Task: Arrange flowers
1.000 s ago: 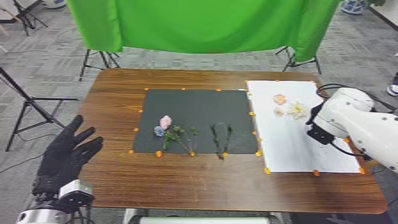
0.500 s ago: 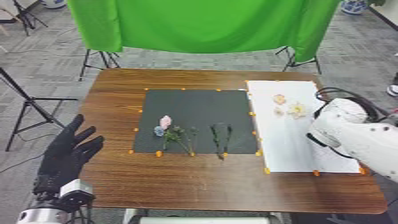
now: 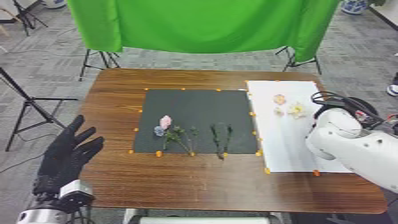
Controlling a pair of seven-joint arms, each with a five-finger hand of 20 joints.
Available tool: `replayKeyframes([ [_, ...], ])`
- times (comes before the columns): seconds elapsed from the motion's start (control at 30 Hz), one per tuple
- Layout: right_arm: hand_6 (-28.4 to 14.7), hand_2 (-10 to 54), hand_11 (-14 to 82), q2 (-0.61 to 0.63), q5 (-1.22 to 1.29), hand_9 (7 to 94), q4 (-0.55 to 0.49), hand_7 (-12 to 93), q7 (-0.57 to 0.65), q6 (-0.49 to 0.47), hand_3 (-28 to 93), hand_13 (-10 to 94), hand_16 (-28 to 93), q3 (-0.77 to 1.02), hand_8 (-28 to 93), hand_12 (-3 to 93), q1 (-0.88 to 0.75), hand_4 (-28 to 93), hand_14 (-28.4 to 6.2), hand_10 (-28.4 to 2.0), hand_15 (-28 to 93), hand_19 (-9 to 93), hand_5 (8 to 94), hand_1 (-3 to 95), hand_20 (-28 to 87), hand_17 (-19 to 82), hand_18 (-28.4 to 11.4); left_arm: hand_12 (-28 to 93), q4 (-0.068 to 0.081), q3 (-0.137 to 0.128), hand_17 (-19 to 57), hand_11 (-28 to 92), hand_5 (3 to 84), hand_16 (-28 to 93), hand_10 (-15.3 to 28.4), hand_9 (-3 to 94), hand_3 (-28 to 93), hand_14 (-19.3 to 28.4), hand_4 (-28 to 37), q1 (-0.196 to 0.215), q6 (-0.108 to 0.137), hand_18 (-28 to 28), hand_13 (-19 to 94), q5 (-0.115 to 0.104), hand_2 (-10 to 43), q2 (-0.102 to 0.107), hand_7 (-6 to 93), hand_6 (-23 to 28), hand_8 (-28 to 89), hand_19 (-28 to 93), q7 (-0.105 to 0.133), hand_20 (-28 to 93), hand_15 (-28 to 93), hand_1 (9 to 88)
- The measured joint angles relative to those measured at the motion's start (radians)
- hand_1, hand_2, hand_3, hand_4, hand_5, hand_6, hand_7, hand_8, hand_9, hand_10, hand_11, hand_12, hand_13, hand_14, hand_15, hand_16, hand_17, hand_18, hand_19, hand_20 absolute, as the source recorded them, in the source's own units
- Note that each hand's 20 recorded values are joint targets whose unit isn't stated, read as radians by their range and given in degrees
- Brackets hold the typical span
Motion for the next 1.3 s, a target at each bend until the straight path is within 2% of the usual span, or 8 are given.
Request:
replayKeyframes([
  [0.2,-0.9,-9.5,5.2,0.005,-0.062,91.6,-0.113,22,-0.035,0.004,72,90,17,0.038,8,29.5,0.022,-28,-4.2,-7.8,51,93,79.8,62.6,23,62,-11.8,12,-0.005,-0.019,-6.0,23,30.0,-12,18.2,25.3,63,27.9,-19.7,0.018,0.002,28.4,20,0.000,7.3,-0.006,7.6,6.7,-7,58,0.000,-7,57,30.3],
  [0.37,-1.0,-9.5,5.2,-0.015,-0.080,91.8,-0.209,21,-0.115,-0.006,72,90,17,0.080,8,29.5,0.049,-28,-4.2,-8.0,51,93,80.4,62.6,24,62,-11.9,12,-0.012,-0.022,-6.0,23,30.0,-13,18.2,25.3,63,27.8,-19.6,0.038,0.011,28.4,20,-0.018,7.3,0.011,7.6,6.8,-7,58,0.018,-7,57,30.2],
  [0.63,-1.1,-9.5,5.1,-0.156,-0.081,91.9,-0.271,21,-0.178,-0.088,73,90,18,0.077,9,29.6,0.096,-28,-4.1,-8.1,51,93,80.6,62.6,24,62,-12.1,12,-0.019,-0.036,-6.0,23,30.0,-12,18.3,25.4,63,27.8,-19.5,0.050,0.017,28.4,20,-0.019,7.3,0.013,7.5,6.8,-7,58,0.015,-8,57,30.2],
  [0.73,-1.1,-9.5,5.1,-0.229,-0.083,92.0,-0.272,20,-0.191,-0.100,73,90,18,0.046,9,29.6,0.109,-28,-4.1,-8.0,51,93,80.7,62.6,25,62,-12.1,11,-0.021,-0.042,-6.0,23,30.0,-12,18.2,25.3,63,27.8,-19.5,0.051,0.017,28.4,20,-0.013,7.3,0.003,7.6,6.8,-7,58,0.003,-8,57,30.3],
  [0.9,-0.9,-9.5,5.1,-0.349,-0.092,92.0,-0.256,20,-0.199,-0.101,73,90,18,-0.052,9,29.7,0.142,-28,-4.0,-7.9,51,93,80.8,62.2,25,62,-12.1,12,-0.023,-0.054,-5.9,23,30.0,-12,18.2,25.2,63,27.9,-19.6,0.050,0.015,28.4,20,0.010,7.2,-0.030,7.6,6.8,-7,58,-0.031,-8,57,30.3],
  [1.07,-0.9,-9.5,5.2,-0.450,-0.113,92.2,-0.225,20,-0.199,-0.101,73,90,18,-0.121,9,29.7,0.148,-28,-4.0,-7.8,51,93,80.8,62.2,25,62,-12.1,12,-0.023,-0.059,-6.0,23,30.0,-12,18.2,25.3,63,27.9,-19.6,0.048,0.012,28.4,20,0.029,7.1,-0.049,7.6,6.8,-7,58,-0.056,-8,57,30.3],
  [1.3,-0.8,-9.5,5.2,-0.532,-0.138,92.2,-0.203,21,-0.201,-0.103,73,90,18,-0.187,9,29.8,0.149,-28,-4.0,-7.7,51,93,80.6,62.0,25,62,-12.2,12,-0.023,-0.060,-6.0,23,30.0,-12,18.2,25.4,63,27.9,-19.6,0.047,0.011,28.4,20,0.030,7.2,-0.054,7.5,6.8,-7,58,-0.060,-8,57,30.3],
])
